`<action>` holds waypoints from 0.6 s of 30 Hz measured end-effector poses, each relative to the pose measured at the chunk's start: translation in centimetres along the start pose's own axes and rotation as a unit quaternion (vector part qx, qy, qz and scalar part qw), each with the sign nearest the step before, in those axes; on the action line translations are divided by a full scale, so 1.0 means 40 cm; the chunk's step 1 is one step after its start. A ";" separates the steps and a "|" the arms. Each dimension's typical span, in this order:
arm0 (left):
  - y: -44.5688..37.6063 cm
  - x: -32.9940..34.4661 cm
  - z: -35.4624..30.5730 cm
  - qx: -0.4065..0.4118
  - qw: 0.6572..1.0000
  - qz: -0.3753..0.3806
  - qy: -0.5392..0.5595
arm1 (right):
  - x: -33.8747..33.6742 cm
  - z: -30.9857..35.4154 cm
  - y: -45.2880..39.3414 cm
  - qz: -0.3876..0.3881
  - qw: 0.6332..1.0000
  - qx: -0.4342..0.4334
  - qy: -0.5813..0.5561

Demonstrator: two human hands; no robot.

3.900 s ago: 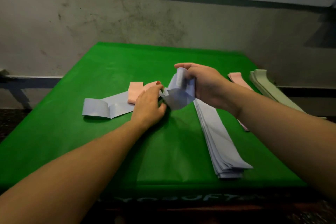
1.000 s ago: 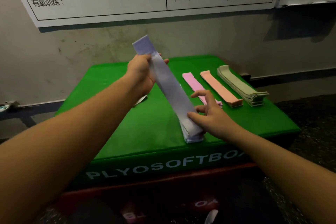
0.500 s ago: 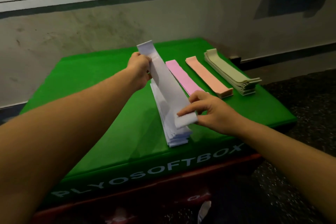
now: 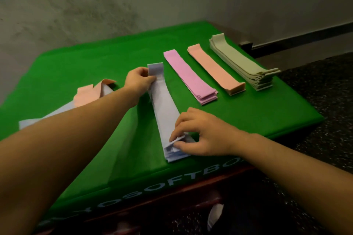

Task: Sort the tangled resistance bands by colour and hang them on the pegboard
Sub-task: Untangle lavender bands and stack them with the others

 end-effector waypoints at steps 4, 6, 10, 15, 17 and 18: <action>-0.006 -0.014 0.023 0.013 0.997 -0.034 -0.071 | 0.006 -0.002 -0.002 0.022 0.999 0.016 -0.023; -0.005 -0.029 0.030 0.014 0.996 -0.049 -0.074 | -0.004 -0.001 -0.007 0.007 0.999 0.025 -0.035; 0.024 -0.074 0.033 0.047 0.993 -0.076 -0.075 | -0.033 0.004 -0.035 -0.033 0.998 0.037 -0.050; 0.088 -0.168 0.056 0.116 0.980 -0.080 -0.140 | -0.032 0.025 -0.106 -0.045 0.996 0.058 -0.050; 0.119 -0.214 0.078 0.148 0.966 -0.093 -0.188 | -0.018 0.037 -0.146 -0.043 0.996 0.061 -0.044; 0.134 -0.239 0.092 0.161 0.957 -0.109 -0.216 | -0.008 0.045 -0.169 -0.040 0.996 0.063 -0.044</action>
Point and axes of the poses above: each hand's wrist, its own y-axis away from the middle knuckle, its own x-axis out of the palm, z = x × y, the point moved 4 cm from there along -y, towards the middle knuckle, and after that the axes turned 3 degrees about z, right-handed, at the moved point
